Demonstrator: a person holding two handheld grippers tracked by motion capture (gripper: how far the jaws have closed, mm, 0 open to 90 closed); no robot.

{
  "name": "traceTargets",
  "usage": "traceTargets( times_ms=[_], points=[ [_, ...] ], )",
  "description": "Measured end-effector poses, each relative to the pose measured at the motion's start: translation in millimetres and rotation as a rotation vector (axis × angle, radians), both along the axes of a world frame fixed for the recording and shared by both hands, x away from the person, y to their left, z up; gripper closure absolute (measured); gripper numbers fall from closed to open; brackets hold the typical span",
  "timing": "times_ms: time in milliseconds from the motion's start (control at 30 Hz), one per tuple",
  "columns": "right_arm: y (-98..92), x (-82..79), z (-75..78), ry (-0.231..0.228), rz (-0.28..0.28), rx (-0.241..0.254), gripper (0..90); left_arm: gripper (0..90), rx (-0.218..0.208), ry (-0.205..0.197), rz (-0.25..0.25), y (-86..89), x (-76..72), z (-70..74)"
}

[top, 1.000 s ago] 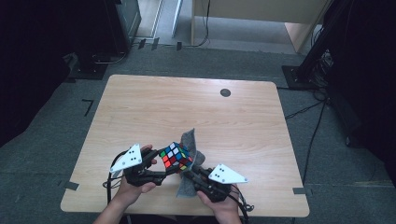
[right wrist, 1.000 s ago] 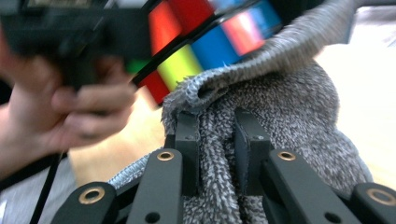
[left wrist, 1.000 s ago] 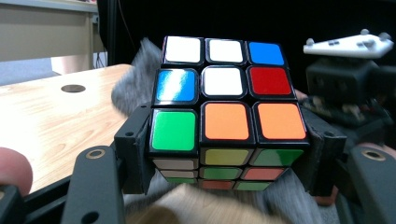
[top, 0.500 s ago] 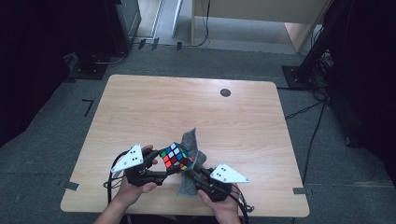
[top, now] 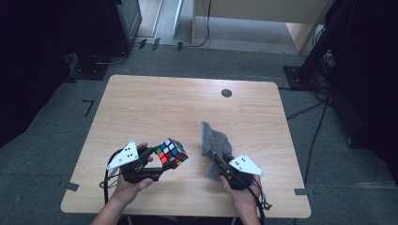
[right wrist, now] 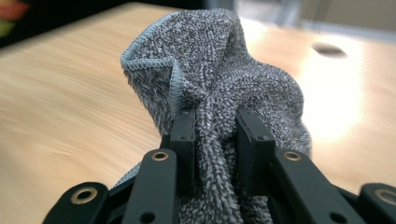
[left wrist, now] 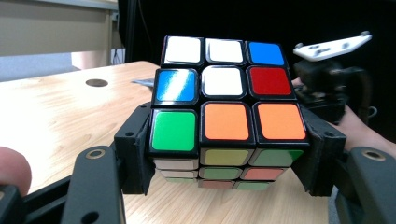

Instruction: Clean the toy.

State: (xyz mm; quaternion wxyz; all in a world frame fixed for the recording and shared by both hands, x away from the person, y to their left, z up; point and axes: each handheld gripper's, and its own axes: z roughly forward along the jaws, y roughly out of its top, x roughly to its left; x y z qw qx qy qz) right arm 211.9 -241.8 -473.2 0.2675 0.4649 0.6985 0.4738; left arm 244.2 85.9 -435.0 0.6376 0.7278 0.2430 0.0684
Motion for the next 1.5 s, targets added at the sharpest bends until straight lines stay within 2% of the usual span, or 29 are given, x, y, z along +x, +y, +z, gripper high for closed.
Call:
traceTargets(
  times_ms=[33, 100, 167, 200, 233, 333, 433, 533, 700, 867, 933, 1033, 1200, 1400, 1500],
  points=[
    [-3.6, 3.3, -5.3, 0.02, -0.032, -0.021, 70.9, 34.0, 0.002, 0.0, 0.005, -0.4, 0.3, -0.6],
    [-7.2, 7.9, -15.5, 0.054, -0.058, -0.049, 68.7, 34.0, 0.005, 0.01, 0.013, -0.9, 1.2, -1.6],
    [-8.2, 12.3, -24.3, 0.097, -0.045, -0.065, 61.5, 34.0, 0.006, 0.013, 0.02, -0.2, 2.2, -2.3],
    [-7.4, 13.3, -26.7, 0.103, -0.034, -0.066, 55.5, 34.0, 0.004, 0.017, 0.024, 0.4, 2.8, -2.5],
    [-5.8, 13.1, -26.0, 0.091, -0.021, -0.066, 50.4, 34.0, 0.005, 0.018, 0.026, 0.7, 3.0, -2.6],
    [-2.1, 10.1, -19.6, 0.043, -0.004, -0.066, 43.2, 34.0, 0.004, 0.03, 0.037, 2.1, 4.6, -3.7],
    [3.1, 4.1, -7.7, -0.017, 0.039, -0.027, 37.8, 34.0, 0.005, 0.045, 0.046, 2.5, 6.1, -5.2],
    [16.6, -5.5, 4.8, -0.087, 0.14, 0.015, 34.6, 34.0, 0.007, 0.06, 0.044, 0.4, 6.6, -5.9],
    [44.9, -18.2, 12.7, -0.149, 0.278, 0.015, 30.9, 34.0, 0.021, 0.065, 0.023, -7.6, 3.8, -6.5],
    [62.7, -26.2, 14.7, -0.181, 0.334, 0.008, 23.6, 34.0, 0.022, 0.092, -0.006, -19.0, -0.3, -7.4],
    [67.6, -27.7, 13.9, -0.184, 0.339, -0.003, 22.1, 34.0, 0.024, 0.101, -0.017, -21.8, -1.4, -7.3],
    [72.3, -29.1, 12.2, -0.193, 0.318, -0.018, 22.5, 34.0, 0.02, 0.114, -0.03, -25.4, -2.6, -7.9],
    [79.3, -32.6, 11.0, -0.245, 0.265, -0.068, 27.8, 34.0, 0.006, 0.145, -0.047, -29.5, -3.5, -9.6],
    [80.3, -33.5, 8.9, -0.253, 0.247, -0.085, 29.5, 33.9, -0.003, 0.175, -0.046, -30.7, -2.6, -11.5],
    [80.9, -34.1, 8.2, -0.254, 0.247, -0.105, 32.8, 33.7, -0.006, 0.204, -0.049, -30.1, 0.0, -13.2]
  ],
)
